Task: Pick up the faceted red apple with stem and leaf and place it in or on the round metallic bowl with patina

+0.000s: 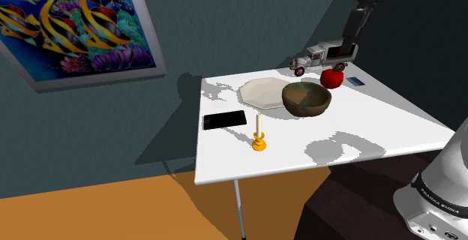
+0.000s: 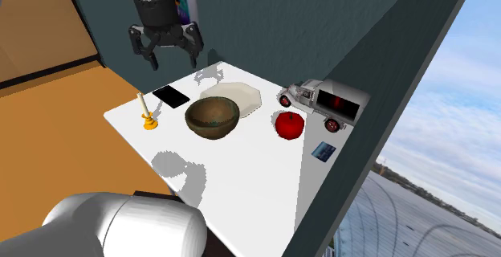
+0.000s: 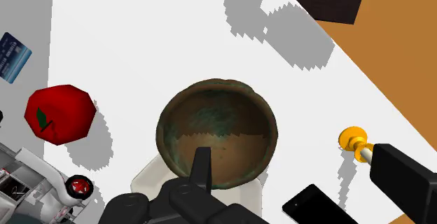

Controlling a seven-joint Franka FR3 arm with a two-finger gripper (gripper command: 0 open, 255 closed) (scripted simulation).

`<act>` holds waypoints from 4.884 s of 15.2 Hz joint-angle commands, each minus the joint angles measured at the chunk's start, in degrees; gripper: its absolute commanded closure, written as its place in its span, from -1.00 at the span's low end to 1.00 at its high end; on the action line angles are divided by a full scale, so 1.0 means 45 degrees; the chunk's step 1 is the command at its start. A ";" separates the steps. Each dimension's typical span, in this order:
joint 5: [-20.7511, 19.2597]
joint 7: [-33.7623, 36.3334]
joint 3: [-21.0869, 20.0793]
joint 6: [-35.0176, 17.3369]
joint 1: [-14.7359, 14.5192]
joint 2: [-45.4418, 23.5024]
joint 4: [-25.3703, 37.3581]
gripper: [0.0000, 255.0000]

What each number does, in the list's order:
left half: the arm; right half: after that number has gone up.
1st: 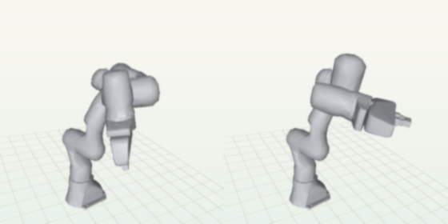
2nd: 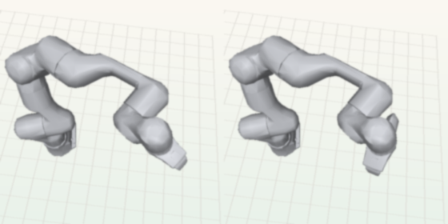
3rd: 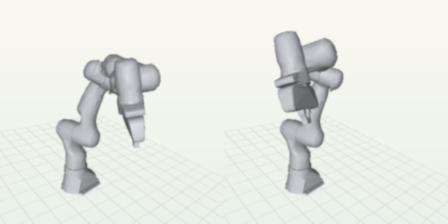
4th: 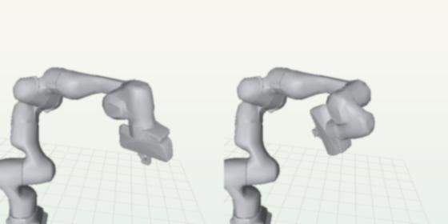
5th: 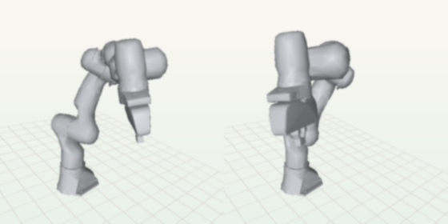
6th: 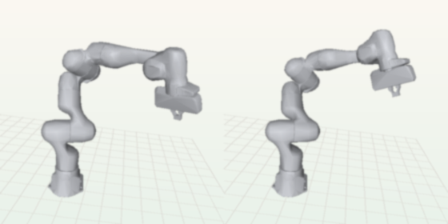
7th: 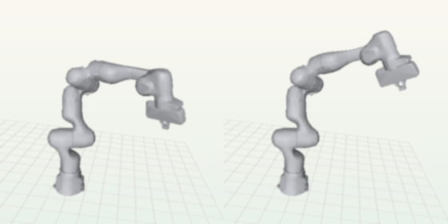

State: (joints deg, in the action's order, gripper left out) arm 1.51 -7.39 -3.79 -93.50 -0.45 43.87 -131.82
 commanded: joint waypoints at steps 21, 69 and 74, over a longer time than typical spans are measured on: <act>-0.1308 -0.4875 0.4526 -0.5252 0.1396 -0.4924 -0.0319 -1.00; 0.0036 -0.7576 0.6244 -0.6050 0.1712 -0.8726 0.2421 1.00; -0.0092 -0.7448 0.6204 -0.5209 0.1705 -0.8477 0.3038 1.00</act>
State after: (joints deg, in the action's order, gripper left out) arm 1.18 -40.95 24.14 -117.70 7.21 5.55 -118.77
